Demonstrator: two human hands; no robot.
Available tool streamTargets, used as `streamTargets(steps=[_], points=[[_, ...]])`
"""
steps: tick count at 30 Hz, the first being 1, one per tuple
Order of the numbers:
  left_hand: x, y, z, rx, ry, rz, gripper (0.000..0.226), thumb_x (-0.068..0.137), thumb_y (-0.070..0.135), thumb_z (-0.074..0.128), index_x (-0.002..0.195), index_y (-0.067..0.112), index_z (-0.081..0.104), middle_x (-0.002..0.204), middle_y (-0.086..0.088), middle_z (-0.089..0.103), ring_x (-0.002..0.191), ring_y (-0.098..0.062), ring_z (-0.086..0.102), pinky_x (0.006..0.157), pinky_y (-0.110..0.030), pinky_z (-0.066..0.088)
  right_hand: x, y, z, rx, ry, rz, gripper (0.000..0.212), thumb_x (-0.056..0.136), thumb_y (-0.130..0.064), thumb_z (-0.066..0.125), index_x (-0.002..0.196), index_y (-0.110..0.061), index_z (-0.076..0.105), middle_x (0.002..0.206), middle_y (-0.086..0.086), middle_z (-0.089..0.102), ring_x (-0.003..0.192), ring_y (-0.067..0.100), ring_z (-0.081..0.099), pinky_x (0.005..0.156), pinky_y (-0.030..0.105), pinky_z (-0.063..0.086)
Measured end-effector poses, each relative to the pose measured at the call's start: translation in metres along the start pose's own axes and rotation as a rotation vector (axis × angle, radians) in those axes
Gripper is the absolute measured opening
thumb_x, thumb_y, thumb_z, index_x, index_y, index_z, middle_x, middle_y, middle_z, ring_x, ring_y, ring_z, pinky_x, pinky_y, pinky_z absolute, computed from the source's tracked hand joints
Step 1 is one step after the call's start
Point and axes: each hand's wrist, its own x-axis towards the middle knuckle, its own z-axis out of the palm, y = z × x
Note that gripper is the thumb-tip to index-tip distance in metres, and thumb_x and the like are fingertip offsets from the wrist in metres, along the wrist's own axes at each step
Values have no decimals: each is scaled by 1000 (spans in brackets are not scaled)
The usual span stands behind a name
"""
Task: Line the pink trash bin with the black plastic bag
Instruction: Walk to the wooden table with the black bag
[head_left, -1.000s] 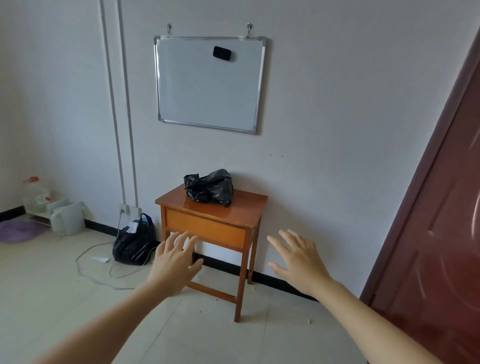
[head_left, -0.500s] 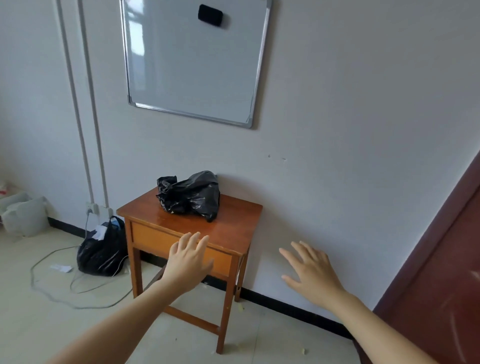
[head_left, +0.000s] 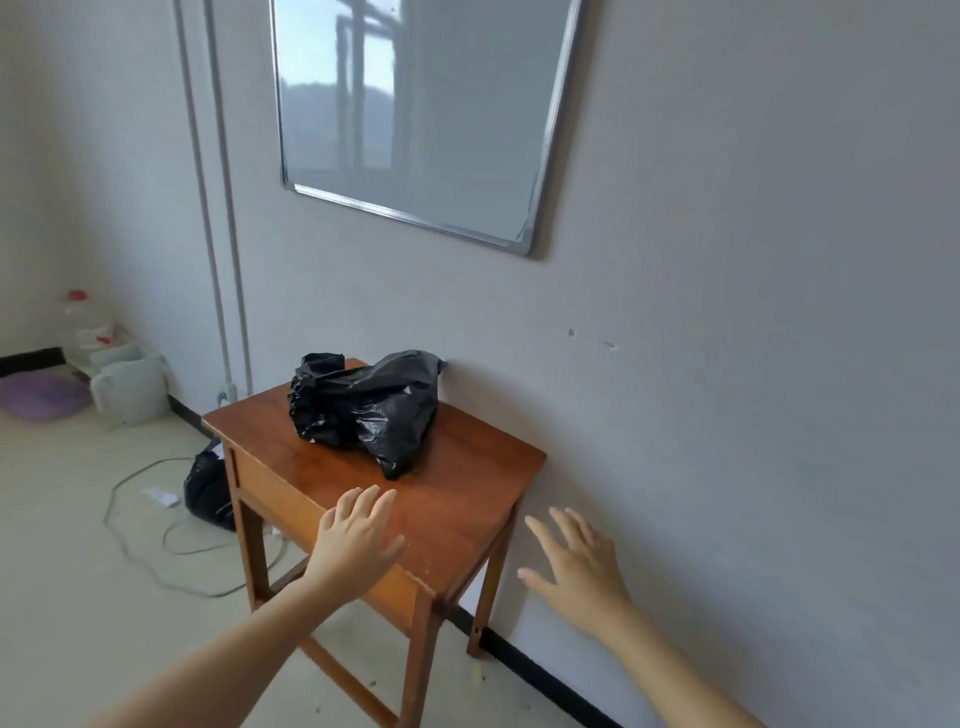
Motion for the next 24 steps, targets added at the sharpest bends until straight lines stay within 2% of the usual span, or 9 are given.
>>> streamTargets(steps=[2,8,10,12,17,21,24], points=[[11,-14,13,27,-20,-64,61,94,40,40,146,21,15,156,-3,15,145,-25,6,117,-44,13,29,-5,17,68,-22,-71,97,57,-66,0,142,-26,17,156,8,13,144,25,5,115,46,13],[70,-69,21,19,29,-222,69,89,33,50,146,17,14,155,-6,16,144,-28,7,117,-44,18,139,-38,46,102,-47,-198,94,61,-69,4,143,-24,16,156,10,11,144,26,1,116,50,10],[99,-86,18,26,69,-240,72,88,31,52,147,17,14,156,-7,14,144,-28,6,117,-44,17,184,-50,44,102,-22,-220,79,78,-67,22,143,-23,14,156,11,7,144,27,-2,116,51,8],[132,-102,11,40,109,-241,73,87,29,53,147,17,12,157,-8,12,144,-30,5,117,-45,15,231,-61,38,104,6,-243,74,86,-57,42,144,-23,12,157,11,3,144,27,-5,116,52,5],[217,-139,-7,125,139,-180,81,87,38,54,148,18,4,159,-10,2,146,-27,-3,118,-45,8,345,-81,17,4,32,-310,86,82,-61,47,145,-22,3,157,12,-6,143,29,-13,115,56,-2],[279,-153,-13,294,8,-22,90,86,49,51,147,17,-8,158,-8,-9,140,-22,-22,117,-44,-7,411,-90,21,-98,-27,-347,95,77,-69,44,144,-23,-4,156,15,-9,142,32,-15,113,59,-5],[319,-159,-10,371,-127,46,101,80,57,55,146,20,-12,158,-7,-9,143,-27,-20,115,-49,-10,440,-87,41,-118,-183,-328,97,74,-74,42,143,-27,-7,156,14,-8,143,33,-13,112,60,-7]])
